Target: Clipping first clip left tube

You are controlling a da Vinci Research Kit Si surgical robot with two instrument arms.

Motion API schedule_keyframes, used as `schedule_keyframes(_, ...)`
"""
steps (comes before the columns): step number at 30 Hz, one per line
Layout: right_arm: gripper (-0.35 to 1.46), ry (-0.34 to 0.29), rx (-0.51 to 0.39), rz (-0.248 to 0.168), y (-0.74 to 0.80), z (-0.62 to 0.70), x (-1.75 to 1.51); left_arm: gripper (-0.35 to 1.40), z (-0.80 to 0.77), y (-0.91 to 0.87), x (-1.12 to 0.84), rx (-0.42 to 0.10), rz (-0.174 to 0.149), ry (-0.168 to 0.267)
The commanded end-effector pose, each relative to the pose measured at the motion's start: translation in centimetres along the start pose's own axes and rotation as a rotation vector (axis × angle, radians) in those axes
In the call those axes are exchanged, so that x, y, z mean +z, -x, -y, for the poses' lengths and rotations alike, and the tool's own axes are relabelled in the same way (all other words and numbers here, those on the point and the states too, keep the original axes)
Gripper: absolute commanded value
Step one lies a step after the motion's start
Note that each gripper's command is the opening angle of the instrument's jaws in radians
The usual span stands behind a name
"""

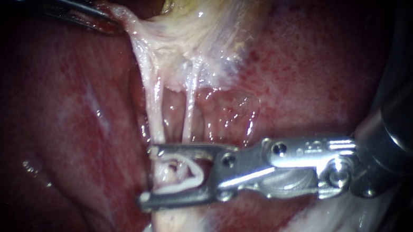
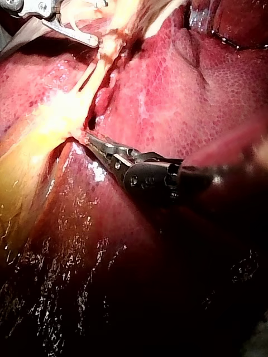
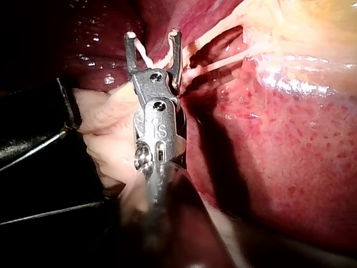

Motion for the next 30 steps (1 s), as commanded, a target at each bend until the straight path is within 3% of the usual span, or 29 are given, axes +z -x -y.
schedule_keyframes(1, 0.46, 0.000, 0.000, 0.000, 0.00, 0.00, 0.00, -0.35, 0.00, 0.00, 0.00, 0.000, 0.000, 0.000)
schedule_keyframes(10, 0.46, -0.012, 0.008, 0.002, 0.12, -0.02, -0.20, -0.35, 0.00, 0.01, -0.01, 0.000, 0.000, 0.000)
schedule_keyframes(18, 0.45, -0.009, 0.033, 0.003, 0.34, -0.23, -0.35, -0.35, -0.01, 0.01, -0.02, 0.000, 0.000, 0.001)
schedule_keyframes(30, 0.46, 0.004, 0.064, 0.006, 0.65, -0.42, -0.15, -0.35, -0.01, 0.01, -0.02, 0.000, 0.000, 0.001)
